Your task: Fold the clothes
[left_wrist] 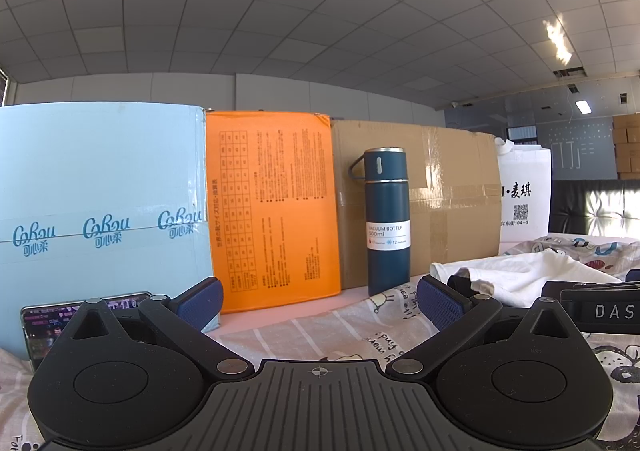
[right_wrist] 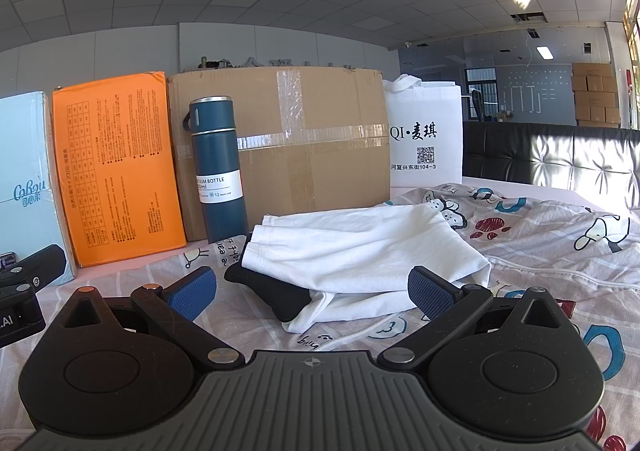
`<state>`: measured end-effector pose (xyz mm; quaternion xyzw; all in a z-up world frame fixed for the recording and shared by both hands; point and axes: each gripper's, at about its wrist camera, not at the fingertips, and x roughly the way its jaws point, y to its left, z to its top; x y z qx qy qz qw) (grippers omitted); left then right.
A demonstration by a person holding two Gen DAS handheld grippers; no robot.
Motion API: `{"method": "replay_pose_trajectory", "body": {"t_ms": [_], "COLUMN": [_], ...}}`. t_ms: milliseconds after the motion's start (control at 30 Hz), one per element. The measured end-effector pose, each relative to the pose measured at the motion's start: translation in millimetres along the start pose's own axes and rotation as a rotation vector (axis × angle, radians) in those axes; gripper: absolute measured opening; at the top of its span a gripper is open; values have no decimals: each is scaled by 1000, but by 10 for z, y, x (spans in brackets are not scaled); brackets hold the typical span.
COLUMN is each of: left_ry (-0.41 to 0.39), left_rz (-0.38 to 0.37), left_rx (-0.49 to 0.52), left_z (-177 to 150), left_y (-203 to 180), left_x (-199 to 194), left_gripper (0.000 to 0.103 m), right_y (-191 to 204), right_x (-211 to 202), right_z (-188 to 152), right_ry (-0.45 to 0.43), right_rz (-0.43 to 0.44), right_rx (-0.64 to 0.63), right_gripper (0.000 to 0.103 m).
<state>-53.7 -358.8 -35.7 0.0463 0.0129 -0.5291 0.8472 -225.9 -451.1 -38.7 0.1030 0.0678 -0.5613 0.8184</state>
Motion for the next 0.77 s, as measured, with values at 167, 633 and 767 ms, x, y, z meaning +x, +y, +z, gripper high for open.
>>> {"method": "replay_pose_trajectory", "body": {"t_ms": [167, 633, 767], "left_ry": [1, 4, 5], "left_rz": [-1, -6, -6], "left_rx": [-1, -2, -3], "left_z": [-3, 1, 3], "left_y": [4, 10, 14], "left_x": [-5, -1, -2], "left_gripper": [103, 103, 103], "right_y": [0, 1, 2], "right_x": [-1, 2, 2], "right_z": [0, -1, 0], "right_ry": [0, 0, 0], "right_rz": [0, 0, 0], "right_rx": [0, 0, 0], "right_gripper": [103, 103, 103]}}
